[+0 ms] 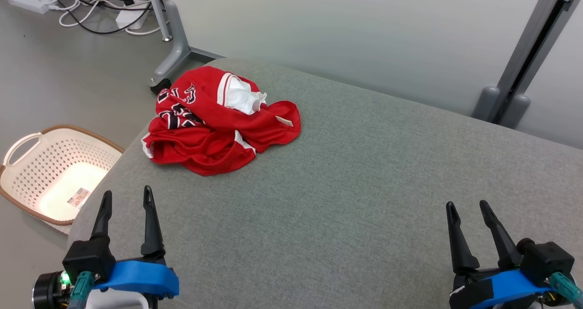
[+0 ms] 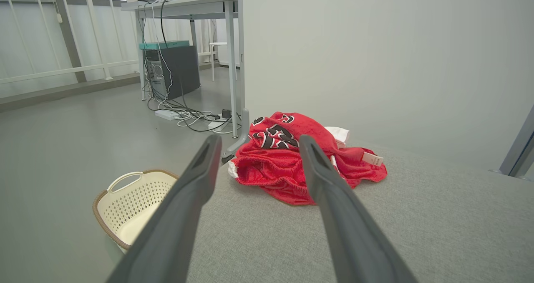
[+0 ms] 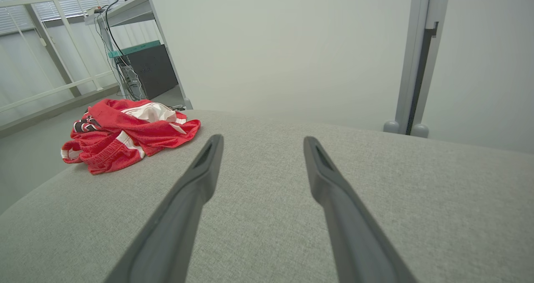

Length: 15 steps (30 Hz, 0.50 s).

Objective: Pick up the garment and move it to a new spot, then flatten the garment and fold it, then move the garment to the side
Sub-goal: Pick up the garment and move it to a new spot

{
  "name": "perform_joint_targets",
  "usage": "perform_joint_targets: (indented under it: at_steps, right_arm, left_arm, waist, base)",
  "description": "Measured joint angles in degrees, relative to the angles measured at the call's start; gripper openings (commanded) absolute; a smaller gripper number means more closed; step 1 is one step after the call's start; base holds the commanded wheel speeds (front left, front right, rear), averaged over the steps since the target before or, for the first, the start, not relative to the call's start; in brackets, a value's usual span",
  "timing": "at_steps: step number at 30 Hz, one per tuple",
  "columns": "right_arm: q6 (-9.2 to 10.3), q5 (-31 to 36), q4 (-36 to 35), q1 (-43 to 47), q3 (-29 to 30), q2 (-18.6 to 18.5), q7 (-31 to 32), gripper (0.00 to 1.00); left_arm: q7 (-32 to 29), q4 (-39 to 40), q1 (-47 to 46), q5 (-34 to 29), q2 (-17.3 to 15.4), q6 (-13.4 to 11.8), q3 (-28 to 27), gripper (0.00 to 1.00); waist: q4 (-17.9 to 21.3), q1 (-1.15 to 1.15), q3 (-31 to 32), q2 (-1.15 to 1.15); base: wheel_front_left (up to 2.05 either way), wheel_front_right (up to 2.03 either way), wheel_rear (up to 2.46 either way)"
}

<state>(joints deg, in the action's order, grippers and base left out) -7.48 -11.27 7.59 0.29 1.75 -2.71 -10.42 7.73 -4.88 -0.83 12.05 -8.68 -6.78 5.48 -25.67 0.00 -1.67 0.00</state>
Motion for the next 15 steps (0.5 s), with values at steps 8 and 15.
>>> perform_joint_targets:
  at_steps: [8, 15]
  right_arm:
    - [0.00, -0.03, 0.52, -0.09, -0.79, 0.01, -0.23, 1.00]
    - [0.00, 0.65, 0.13, -0.69, -1.08, 0.01, 0.29, 1.00]
  left_arm:
    - [-0.05, 0.23, 0.48, 0.22, -0.36, -0.60, -0.43, 1.00]
    - [-0.10, 0.09, -2.20, 1.31, -2.35, -0.42, -1.97, 1.00]
  waist:
    - [-0.01, 0.00, 0.04, 0.00]
    - [2.51, 0.00, -0.93, 0.00]
  base:
    - [0.00, 0.00, 0.00]
    - [0.00, 0.00, 0.00]
